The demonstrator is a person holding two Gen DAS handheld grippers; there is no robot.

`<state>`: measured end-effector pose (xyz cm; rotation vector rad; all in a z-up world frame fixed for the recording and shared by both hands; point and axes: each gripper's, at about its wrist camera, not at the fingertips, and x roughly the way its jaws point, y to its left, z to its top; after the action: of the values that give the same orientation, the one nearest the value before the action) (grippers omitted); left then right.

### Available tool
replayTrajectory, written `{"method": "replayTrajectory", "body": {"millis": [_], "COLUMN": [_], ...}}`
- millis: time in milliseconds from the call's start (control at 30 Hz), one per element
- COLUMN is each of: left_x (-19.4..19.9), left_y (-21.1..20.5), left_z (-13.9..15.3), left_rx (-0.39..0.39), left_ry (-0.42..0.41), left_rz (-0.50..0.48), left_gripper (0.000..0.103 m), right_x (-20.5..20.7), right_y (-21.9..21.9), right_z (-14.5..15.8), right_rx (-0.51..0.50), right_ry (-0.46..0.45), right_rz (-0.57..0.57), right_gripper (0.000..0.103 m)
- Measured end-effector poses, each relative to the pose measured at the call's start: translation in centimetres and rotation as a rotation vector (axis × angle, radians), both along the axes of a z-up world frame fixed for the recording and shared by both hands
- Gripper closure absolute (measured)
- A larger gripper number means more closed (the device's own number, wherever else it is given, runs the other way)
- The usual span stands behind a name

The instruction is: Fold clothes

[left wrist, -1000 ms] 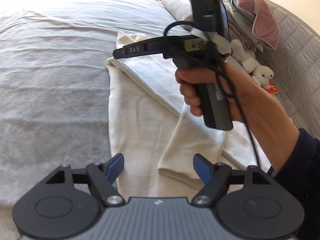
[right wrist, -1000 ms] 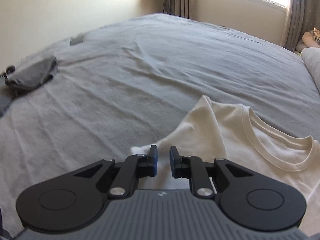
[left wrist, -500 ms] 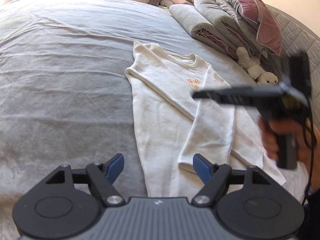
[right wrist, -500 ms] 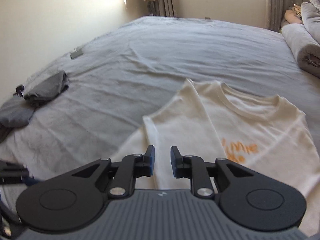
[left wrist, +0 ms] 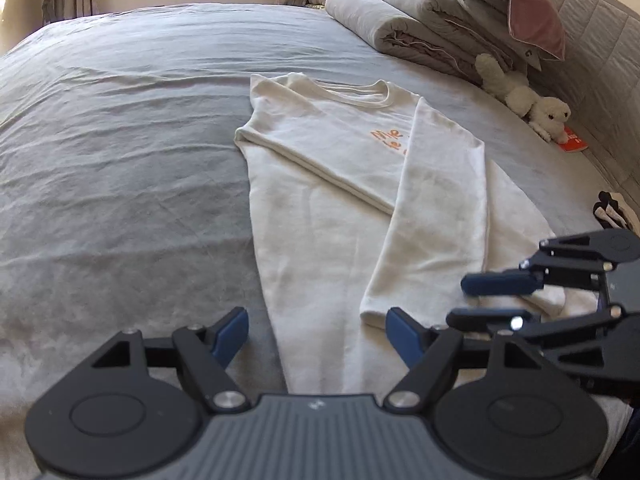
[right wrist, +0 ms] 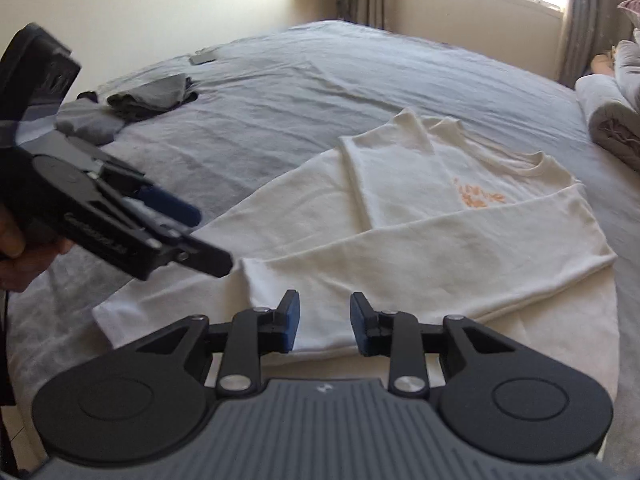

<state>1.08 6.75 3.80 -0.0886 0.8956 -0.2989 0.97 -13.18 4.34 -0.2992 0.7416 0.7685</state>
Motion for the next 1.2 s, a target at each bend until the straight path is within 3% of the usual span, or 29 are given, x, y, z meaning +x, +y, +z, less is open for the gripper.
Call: {"method": "replayTrajectory", "body": {"millis": [100,333,533,867,1200], "left_x": [0.1,0.0,-0.1,-0.4,-0.5], "left_y": [-0.1,-0.7,-0.3,-1.0,-1.8], "left_z": [-0.1,-0.6,-0.2,0.1,-0.6], "left_rx": [0.005,0.043,0.020,0.019,0.057], "left_ry": [0.000,0.005,0.004,-0.004,-0.002], "left_rz": [0.001,-0.011,0.005,-0.014,-0.029], "left_gripper": [0.026,0.026,0.026,0.026,0.026], "right_x": [-1.3,-1.8,-1.4,-0.4,-0.1], "right_y": [1.1,1.6,0.5,-0.6,-0.6], "right_z": [-1.0,-1.2,0.3,0.1,-0.7], "right_rx": [-0.058,-0.049,0.043,0.059,0.017], "right_ry": [-0.006,0.011,0.019,0.028,0.057], "right_rz": [0.057,0.081,0.049,-0.035,-0.047], "right_gripper": [0.070,0.068,0.069,0.069,0.066]}}
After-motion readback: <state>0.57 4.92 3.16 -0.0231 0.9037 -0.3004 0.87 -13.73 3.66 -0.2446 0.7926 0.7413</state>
